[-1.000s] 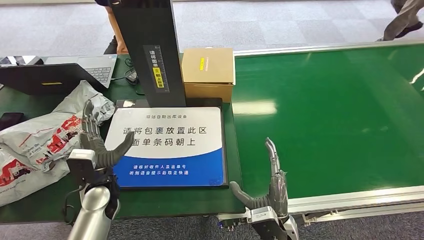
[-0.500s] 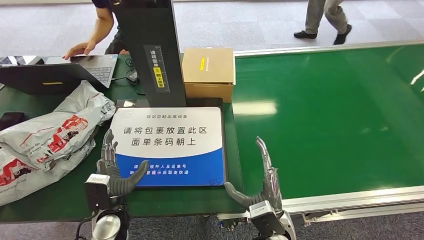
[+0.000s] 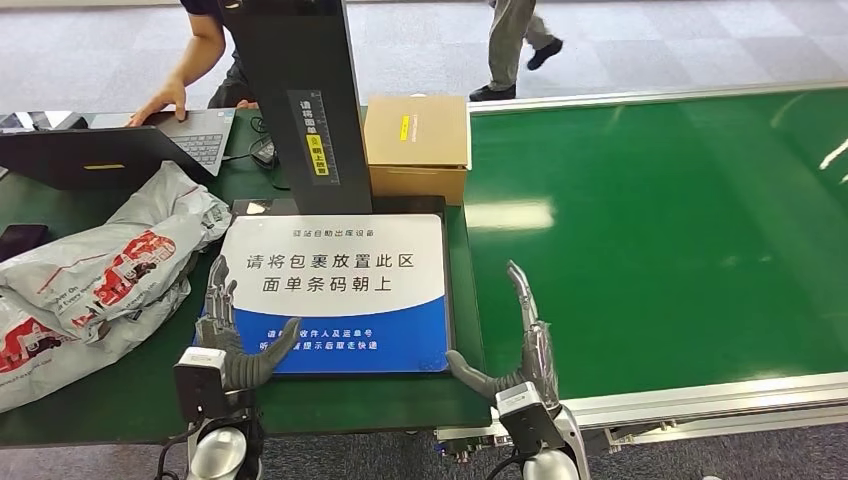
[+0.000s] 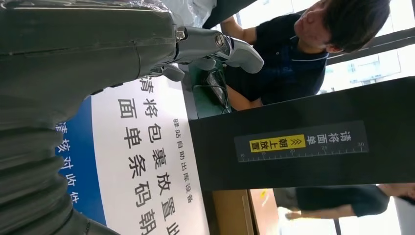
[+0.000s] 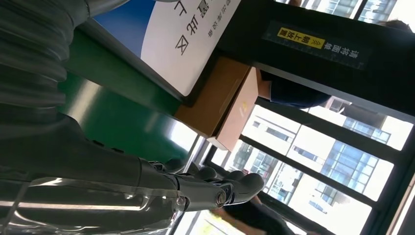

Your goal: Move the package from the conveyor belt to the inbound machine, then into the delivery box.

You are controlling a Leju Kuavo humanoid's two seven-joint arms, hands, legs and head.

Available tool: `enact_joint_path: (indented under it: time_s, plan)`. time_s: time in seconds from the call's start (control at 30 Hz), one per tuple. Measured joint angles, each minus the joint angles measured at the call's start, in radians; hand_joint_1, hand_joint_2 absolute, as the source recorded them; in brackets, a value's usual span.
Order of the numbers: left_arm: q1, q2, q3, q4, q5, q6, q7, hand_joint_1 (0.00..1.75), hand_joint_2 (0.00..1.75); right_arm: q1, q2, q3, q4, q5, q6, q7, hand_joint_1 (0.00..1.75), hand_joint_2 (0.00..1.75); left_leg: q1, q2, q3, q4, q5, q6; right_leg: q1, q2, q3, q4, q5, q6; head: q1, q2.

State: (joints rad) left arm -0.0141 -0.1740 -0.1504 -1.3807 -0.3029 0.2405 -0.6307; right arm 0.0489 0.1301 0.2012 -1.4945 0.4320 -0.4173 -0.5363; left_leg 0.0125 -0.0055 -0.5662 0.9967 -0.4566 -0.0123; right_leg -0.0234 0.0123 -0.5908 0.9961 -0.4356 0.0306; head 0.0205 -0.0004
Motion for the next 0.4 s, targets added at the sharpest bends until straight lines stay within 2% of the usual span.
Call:
enact_joint_path:
  time_s: [0.4]
  plan:
    - [-0.034,0.000,0.000,0.037,-0.011,0.020,-0.013,0.00,1.75,-0.009,0.003,-0.014,0.032,-0.047,0.021,-0.029,0.00,1.75,0.000,0.000,0.000,0.000,0.000,0.000,0.000,0.000,0.000,0.000,0.000,0.000,0.000,0.000]
